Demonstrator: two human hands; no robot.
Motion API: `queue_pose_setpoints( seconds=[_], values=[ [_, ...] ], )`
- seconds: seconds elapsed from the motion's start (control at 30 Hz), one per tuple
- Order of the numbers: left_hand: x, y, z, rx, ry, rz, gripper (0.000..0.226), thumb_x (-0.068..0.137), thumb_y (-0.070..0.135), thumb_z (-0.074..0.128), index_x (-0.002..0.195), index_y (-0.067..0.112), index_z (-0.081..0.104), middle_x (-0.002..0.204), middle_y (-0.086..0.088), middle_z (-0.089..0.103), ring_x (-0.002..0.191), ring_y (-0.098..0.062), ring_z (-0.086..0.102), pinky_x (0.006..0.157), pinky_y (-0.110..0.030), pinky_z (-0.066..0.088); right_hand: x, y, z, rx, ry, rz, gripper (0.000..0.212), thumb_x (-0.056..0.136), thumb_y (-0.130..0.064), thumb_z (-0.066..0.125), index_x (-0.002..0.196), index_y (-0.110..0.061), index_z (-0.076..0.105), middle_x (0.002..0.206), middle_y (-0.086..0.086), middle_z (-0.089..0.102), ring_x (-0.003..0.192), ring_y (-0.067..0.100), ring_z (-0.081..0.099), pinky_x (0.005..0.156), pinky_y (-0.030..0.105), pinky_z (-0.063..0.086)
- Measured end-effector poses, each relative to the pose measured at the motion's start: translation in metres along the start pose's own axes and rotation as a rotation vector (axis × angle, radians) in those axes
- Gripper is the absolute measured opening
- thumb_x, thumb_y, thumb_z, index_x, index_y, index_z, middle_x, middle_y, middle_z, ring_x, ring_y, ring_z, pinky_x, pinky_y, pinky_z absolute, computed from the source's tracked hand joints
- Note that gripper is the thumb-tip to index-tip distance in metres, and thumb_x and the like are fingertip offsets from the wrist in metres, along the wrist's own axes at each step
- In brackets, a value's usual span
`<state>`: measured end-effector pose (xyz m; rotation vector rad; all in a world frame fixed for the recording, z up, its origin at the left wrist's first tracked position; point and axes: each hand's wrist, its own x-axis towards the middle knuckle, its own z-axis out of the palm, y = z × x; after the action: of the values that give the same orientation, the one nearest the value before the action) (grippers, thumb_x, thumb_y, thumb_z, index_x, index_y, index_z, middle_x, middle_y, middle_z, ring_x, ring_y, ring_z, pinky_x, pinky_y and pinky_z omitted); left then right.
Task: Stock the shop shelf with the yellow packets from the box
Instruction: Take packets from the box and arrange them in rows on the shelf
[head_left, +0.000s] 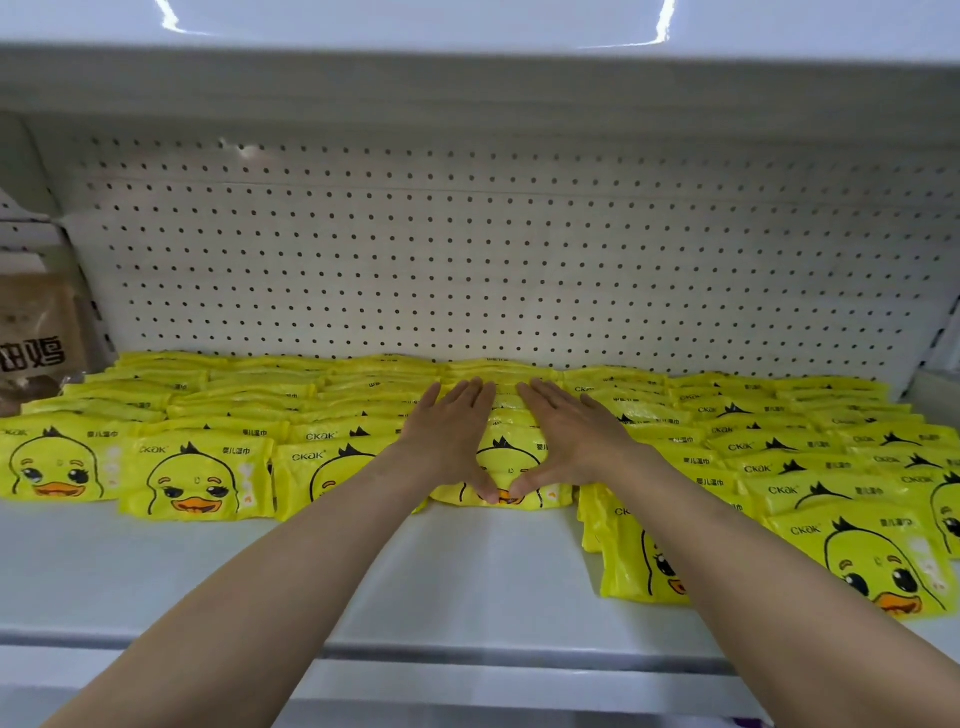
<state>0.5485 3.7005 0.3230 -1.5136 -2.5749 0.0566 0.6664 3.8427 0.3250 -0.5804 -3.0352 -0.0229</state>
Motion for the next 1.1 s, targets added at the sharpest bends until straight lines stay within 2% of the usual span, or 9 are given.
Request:
queue_pose_setpoints(
  seconds=[0.17, 0.4, 0.6, 0.8, 0.93, 1.1],
  values=[
    [-0.001, 0.002, 0.000, -0.003, 0.013, -0.016, 0.141, 0.055, 0.067, 0.079, 0.155, 0.014, -0.004, 0.164, -0.004, -0.001, 0.151, -0.017, -0.003, 0.122, -0.048, 0.001, 0.001, -0.004, 0.000, -0.015, 0.006, 0.025, 0.142, 0.053, -0.081, 0.073, 0.158, -0.024, -0.005, 0.166, -0.004, -0.007, 0.152, 0.012, -0.007, 0.123, 0.047, 0.008],
    [-0.013, 0.007, 0.001, -0.021, 0.012, -0.030, 0.144, 0.056, 0.068, 0.078, 0.154, 0.015, -0.012, 0.164, -0.004, -0.005, 0.151, -0.019, -0.007, 0.121, -0.049, 0.000, -0.011, -0.011, -0.008, -0.025, -0.032, 0.042, 0.142, 0.057, -0.074, 0.078, 0.158, -0.022, -0.008, 0.166, -0.002, -0.009, 0.152, 0.015, -0.010, 0.124, 0.045, 0.004],
    [-0.024, 0.015, -0.020, -0.060, -0.070, -0.030, 0.139, 0.061, 0.069, 0.075, 0.154, 0.013, -0.012, 0.163, -0.006, -0.009, 0.150, -0.021, -0.009, 0.121, -0.051, -0.001, -0.043, 0.002, -0.031, 0.058, -0.008, 0.085, 0.127, 0.066, -0.073, 0.073, 0.159, -0.025, 0.001, 0.167, -0.003, -0.003, 0.153, 0.016, -0.003, 0.124, 0.044, 0.008],
    [-0.031, 0.075, -0.041, -0.138, 0.037, 0.164, 0.131, 0.064, 0.074, 0.069, 0.156, 0.014, -0.002, 0.164, -0.004, 0.000, 0.151, -0.017, -0.005, 0.121, -0.049, 0.000, -0.095, 0.036, -0.052, 0.109, 0.046, 0.177, 0.122, 0.065, -0.068, 0.078, 0.158, -0.029, 0.010, 0.166, -0.004, 0.006, 0.152, 0.014, 0.006, 0.123, 0.037, 0.016],
    [-0.037, 0.120, -0.038, -0.151, -0.055, 0.245, 0.130, 0.065, 0.075, 0.067, 0.156, 0.016, -0.004, 0.164, -0.004, -0.005, 0.150, -0.017, -0.008, 0.121, -0.050, -0.001, -0.124, 0.065, -0.049, 0.116, -0.063, 0.194, 0.126, 0.063, -0.065, 0.080, 0.158, -0.031, 0.005, 0.166, -0.006, -0.001, 0.153, 0.012, 0.000, 0.123, 0.035, 0.012],
    [-0.034, 0.149, -0.037, -0.132, -0.123, 0.229, 0.131, 0.064, 0.072, 0.071, 0.156, 0.019, -0.006, 0.163, -0.001, -0.009, 0.150, -0.016, -0.012, 0.121, -0.050, -0.005, -0.134, 0.090, -0.038, 0.074, -0.193, 0.163, 0.133, 0.060, -0.066, 0.082, 0.158, -0.031, -0.001, 0.166, -0.006, -0.007, 0.152, 0.012, -0.006, 0.124, 0.038, 0.011]
  ],
)
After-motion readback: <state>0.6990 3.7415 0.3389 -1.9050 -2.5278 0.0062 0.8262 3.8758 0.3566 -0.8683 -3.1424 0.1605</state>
